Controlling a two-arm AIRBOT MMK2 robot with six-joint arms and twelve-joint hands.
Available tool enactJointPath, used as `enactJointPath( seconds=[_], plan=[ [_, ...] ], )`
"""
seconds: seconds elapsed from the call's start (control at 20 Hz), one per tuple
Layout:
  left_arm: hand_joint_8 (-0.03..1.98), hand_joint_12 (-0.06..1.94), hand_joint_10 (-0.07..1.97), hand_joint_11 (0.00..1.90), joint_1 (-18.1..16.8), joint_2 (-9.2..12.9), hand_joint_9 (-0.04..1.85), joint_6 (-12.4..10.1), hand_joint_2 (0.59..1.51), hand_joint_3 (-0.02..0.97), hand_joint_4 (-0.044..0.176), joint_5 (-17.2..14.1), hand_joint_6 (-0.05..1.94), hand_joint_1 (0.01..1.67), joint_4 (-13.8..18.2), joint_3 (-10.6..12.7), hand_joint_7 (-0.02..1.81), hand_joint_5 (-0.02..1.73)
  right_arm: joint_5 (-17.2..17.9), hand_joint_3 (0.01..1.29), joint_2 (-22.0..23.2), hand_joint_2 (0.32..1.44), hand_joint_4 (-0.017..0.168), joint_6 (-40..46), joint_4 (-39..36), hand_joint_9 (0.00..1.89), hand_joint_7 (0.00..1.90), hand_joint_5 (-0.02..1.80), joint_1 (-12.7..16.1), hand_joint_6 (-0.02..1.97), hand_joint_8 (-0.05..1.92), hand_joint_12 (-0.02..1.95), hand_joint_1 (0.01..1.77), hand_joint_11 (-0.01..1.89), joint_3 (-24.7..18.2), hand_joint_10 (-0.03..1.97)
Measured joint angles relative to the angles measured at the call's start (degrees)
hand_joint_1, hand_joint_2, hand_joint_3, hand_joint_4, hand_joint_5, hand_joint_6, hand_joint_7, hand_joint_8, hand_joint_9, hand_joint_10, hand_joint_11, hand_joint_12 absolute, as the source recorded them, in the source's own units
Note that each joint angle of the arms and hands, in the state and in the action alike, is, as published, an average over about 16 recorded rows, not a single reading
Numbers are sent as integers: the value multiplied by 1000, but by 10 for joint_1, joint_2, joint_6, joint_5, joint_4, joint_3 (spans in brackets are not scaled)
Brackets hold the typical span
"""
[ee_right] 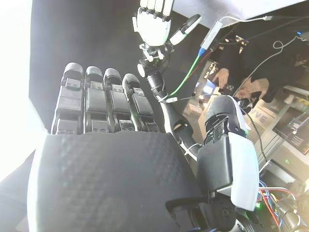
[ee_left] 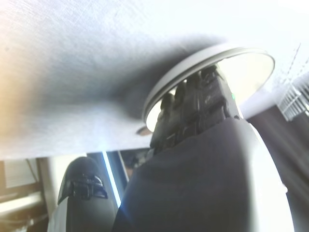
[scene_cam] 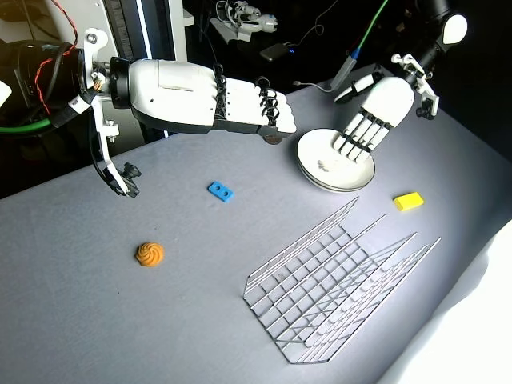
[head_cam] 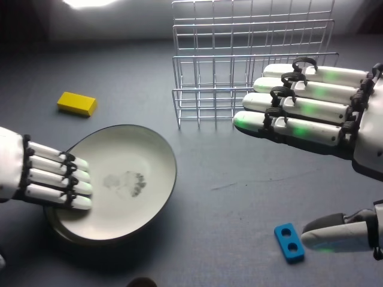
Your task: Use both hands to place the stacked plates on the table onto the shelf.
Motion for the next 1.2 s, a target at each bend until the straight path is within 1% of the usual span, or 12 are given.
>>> enactJointPath(
  seconds=[0.2, 0.3, 0.5, 0.6, 1.0, 1.1, 1.2],
  plan=[
    [-8, -3, -8, 12, -13, -5, 15, 0, 1103, 8, -2, 11, -20, 19, 2, -20, -6, 12, -20, 19, -12, 1110, 4, -14, -8, 16, 11, 20, 14, 20, 17, -3, 25, 21, 1, -2],
    [-9, 0, -6, 12, -20, -8, 16, 0, 1104, 8, -3, 16, -20, 19, 3, -29, -8, 14, -33, 19, -23, 1107, 4, -21, -13, 16, 12, 20, 24, 20, 17, -3, 69, 21, 4, -1],
    [-11, 1, -4, 12, -32, -13, 19, -1, 1107, 8, -3, 26, -21, 19, 4, -45, -9, 15, -70, 19, -58, 1112, 4, -32, -23, 17, 15, 20, 55, 20, 17, 2, 259, 23, 22, -1],
    [-11, 2, -4, 12, -37, -16, 20, -1, 1107, 8, -3, 29, -21, 18, 5, -50, -9, 15, -93, 19, -79, 1118, 4, -35, -27, 17, 16, 20, 70, 20, 17, 35, 373, 23, 35, -1],
    [-12, 1, -5, 12, -41, -21, 21, -3, 1109, 9, -3, 31, -21, 18, 4, -53, -10, 14, -183, 20, -181, 1141, 5, -46, -29, 19, 22, 19, 119, 20, 17, 303, 858, 22, 107, -1],
    [-12, 1, -5, 12, -41, -21, 21, -3, 1110, 9, -3, 31, -22, 18, 4, -53, -10, 13, -201, 20, -208, 1147, 5, -48, -28, 21, 23, 22, 127, 19, 17, 380, 942, 22, 126, -1],
    [-12, 1, -5, 12, -40, -21, 20, -3, 1111, 9, -3, 31, -22, 18, 3, -53, -10, 12, -218, 20, -232, 1150, 5, -52, -27, 20, 23, 23, 131, 20, 17, 451, 984, 20, 144, -1]
  ],
)
